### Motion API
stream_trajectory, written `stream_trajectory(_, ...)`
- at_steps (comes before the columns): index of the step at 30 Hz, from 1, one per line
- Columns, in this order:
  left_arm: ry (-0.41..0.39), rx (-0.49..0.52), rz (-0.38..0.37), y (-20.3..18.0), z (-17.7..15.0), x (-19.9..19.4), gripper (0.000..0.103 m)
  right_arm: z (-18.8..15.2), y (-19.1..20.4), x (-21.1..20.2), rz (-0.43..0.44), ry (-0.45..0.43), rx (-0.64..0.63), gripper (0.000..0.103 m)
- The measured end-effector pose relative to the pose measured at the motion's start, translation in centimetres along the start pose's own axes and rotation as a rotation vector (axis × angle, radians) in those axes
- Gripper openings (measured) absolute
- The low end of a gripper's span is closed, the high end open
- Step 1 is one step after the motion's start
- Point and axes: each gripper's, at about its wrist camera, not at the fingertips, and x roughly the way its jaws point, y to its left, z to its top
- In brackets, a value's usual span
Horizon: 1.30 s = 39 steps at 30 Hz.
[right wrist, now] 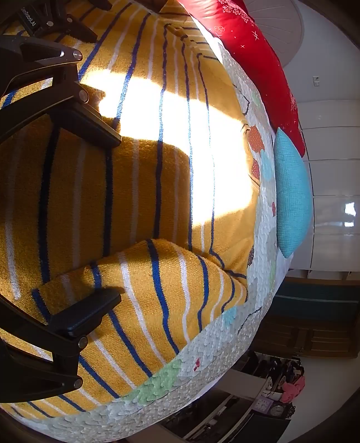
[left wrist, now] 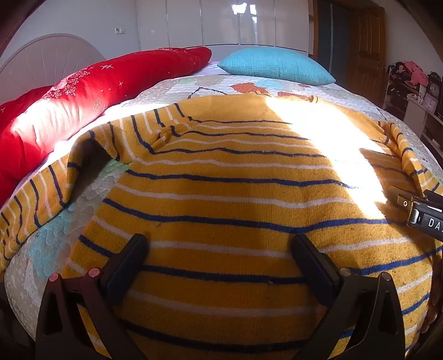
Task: Fold small clothes
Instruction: 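Move both grippers over the yellow striped sweater toward its sleeves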
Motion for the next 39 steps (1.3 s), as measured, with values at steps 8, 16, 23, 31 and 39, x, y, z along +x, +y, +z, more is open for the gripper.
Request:
stream_trajectory(8, 0.019, 0.023, 0.039, -0.4, 0.1, -0.6, 0.103, 0.0, -0.2, 0.0, 0.01, 0.016, 0.004, 0.103)
stream_trajectory(16, 0.088, -0.022, -0.038, 0.8, 0.7, -4.5, 0.103, -0.1, -0.1, -0.3, 0.038, 0.09, 0.019, 0.103)
stream_trajectory(23, -0.004, 0.0, -0.05, 1.1, 2.1, -11.3, 0.103, -0.8, -1.9, -5.9, 0.136, 0.02, 0.097, 0.099)
stream_trajectory(31, -0.048, -0.025, -0.135, 1.0, 2.9, -14.3, 0.103, -4.0, -12.8, -13.3, 0.098, 0.001, 0.2, 0.099)
stream_trajectory(39, 0.02, -0.027, -0.188, -0.5, 2.2, -12.8, 0.103, -10.5, -17.2, -14.7, -0.06, 0.059, 0.199, 0.099)
